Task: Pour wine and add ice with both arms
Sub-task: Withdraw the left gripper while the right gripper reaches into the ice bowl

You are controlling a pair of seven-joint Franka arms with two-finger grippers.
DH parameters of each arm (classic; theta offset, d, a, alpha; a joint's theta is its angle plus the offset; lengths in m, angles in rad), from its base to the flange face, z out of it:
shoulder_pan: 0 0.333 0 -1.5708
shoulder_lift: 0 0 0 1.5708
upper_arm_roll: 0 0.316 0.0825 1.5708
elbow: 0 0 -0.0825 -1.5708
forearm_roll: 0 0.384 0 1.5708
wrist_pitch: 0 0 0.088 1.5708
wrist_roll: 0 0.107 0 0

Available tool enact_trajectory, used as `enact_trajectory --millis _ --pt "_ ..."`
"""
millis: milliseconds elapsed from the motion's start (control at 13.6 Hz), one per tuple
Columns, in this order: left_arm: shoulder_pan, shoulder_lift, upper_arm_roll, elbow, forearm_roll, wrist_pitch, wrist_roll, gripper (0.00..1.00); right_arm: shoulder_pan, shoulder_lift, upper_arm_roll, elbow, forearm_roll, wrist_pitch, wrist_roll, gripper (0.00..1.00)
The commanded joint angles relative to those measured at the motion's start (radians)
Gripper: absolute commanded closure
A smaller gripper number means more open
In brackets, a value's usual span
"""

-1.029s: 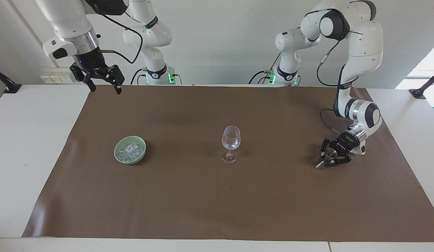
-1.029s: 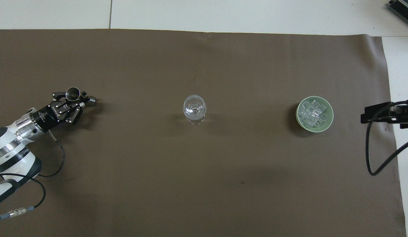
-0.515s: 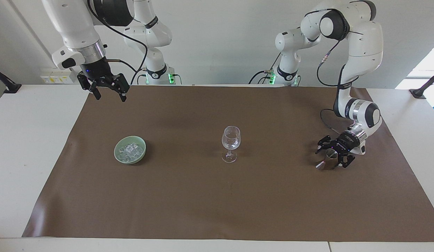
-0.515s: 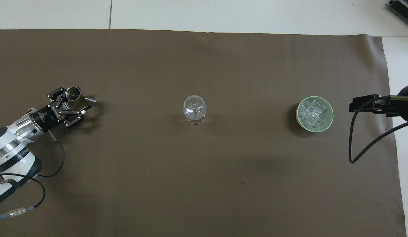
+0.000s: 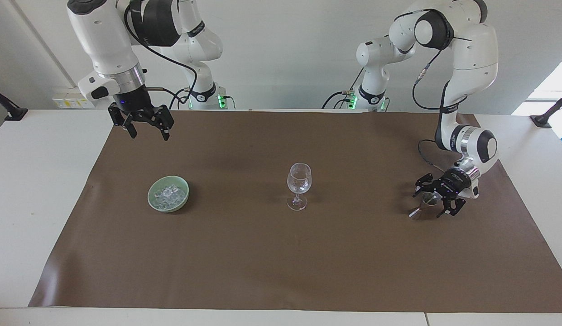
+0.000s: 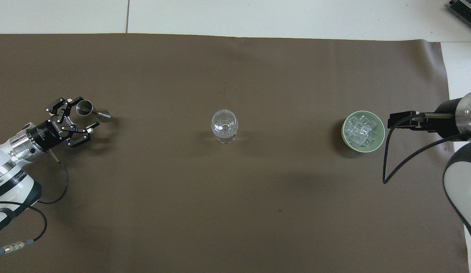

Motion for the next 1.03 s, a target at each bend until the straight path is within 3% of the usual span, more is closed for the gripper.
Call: enact_trajectory --millis 0,221,735,956 --pt "0.017 -0.064 0.02 -0.015 0.078 -0.014 -0.043 0.0 -0.025 0.015 0.018 -0.075 -0.007 0.111 -0.063 0.0" --pt "0.022 -0.106 0.048 -0.011 0.162 -0.017 -0.069 0.0 -0.024 0.024 0.016 -0.174 -0.007 0.244 -0.117 0.0" --pt "0.022 -0.193 0.05 0.073 0.368 -0.025 -0.19 0.0 -0.034 0.105 0.012 -0.271 -0.02 0.407 -0.232 0.0" --pt "-0.005 -0.245 0.05 0.135 0.515 -0.017 -0.195 0.0 -0.04 0.145 0.007 -0.299 -0.023 0.464 -0.243 0.0"
